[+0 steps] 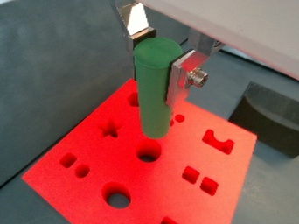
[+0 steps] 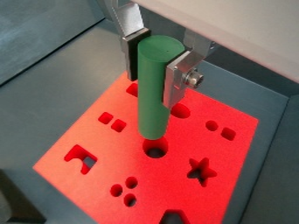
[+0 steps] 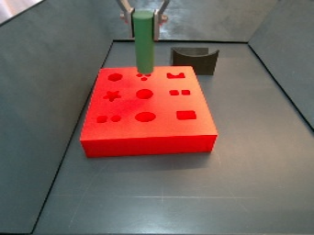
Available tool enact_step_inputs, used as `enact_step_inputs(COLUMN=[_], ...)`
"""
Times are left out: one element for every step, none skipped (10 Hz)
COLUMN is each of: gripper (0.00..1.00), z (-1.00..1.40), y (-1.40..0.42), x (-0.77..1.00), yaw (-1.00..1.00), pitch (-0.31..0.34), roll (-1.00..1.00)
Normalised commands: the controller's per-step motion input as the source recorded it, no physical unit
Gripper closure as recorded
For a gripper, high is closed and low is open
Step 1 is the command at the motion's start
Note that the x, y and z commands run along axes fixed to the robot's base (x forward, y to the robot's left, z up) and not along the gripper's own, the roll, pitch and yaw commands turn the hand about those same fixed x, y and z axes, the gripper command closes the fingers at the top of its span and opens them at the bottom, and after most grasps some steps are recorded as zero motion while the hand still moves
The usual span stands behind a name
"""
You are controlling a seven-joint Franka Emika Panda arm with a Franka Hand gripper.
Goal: Pick up the round object. Move up. Place the round object on the fixture. Regrasp the round object. Move to above the board. Insert the round object.
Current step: Insert the round object.
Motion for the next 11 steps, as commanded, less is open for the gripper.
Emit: enact_step_inputs(gripper=[1.0,1.0,1.0,1.0,1.0,1.0,1.0,1.0,1.0,1.0,1.0], z=[-0.76,-0.77,-0.48,-0.35,-0.16,-0.28,-0.39,-0.32,-0.23,-0.21,-0.2], y=[0.0,0.0,0.0,0.0,0.0,0.0,0.0,0.0,0.0,0.0,0.0], x=[0.07,0.13,0.0,-0.09,-0.05,-0.07,-0.05,-0.06,-0.03,0.0,0.04], yaw=[0.0,0.0,0.0,0.0,0.0,0.0,0.0,0.0,0.0,0.0,0.0], pitch=[-0.2,-0.173,-0.086,-0.066,0.0,0.0,-0.044,-0.027,-0.021,0.0,0.0], roll=[-0.07,-0.04,0.0,0.05,0.08,0.08,0.06,0.06,0.03,0.0,0.0])
